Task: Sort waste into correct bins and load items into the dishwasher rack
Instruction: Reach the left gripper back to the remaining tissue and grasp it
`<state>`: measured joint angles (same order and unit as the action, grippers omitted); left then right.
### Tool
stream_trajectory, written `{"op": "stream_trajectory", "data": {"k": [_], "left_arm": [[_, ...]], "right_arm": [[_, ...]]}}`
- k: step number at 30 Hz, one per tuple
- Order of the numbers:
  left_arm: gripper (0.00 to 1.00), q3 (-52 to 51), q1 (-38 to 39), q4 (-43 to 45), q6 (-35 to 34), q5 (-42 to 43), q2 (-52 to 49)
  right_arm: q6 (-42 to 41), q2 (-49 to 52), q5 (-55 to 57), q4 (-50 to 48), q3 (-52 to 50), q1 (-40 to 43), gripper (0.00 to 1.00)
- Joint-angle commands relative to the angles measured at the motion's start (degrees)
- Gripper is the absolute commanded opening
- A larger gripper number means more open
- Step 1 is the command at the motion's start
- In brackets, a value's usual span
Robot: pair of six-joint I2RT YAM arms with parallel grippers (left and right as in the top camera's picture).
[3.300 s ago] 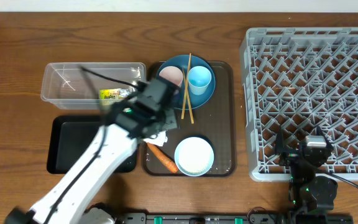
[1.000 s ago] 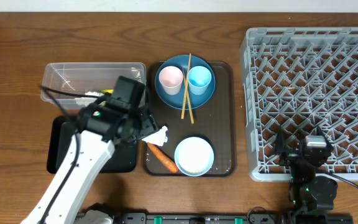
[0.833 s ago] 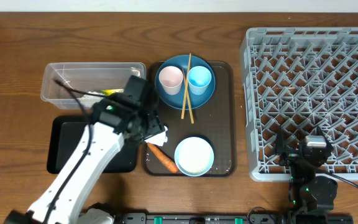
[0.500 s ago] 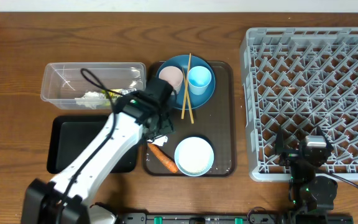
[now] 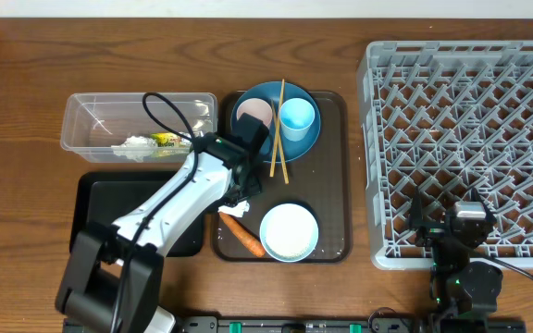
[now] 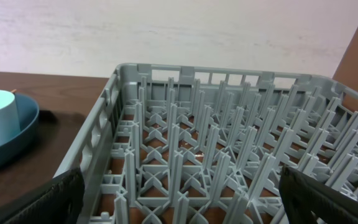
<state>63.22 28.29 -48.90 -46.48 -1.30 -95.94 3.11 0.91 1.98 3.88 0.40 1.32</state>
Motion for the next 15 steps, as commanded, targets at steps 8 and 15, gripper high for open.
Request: {"op": "stream_trajectory", "data": {"k": [8, 15], "left_arm": [[0.72, -0.48, 0.09, 1.51, -0.37, -0.87, -4.04], [0.66, -2.01, 0.46, 4.13, -0.37, -0.87, -4.04]], "right_arm": [[-0.92, -0.02, 0.39, 0.2, -0.09, 0.11, 0.99], [-0.92, -0.02, 0.39, 0.22, -0.09, 0.11, 0.99]]}}
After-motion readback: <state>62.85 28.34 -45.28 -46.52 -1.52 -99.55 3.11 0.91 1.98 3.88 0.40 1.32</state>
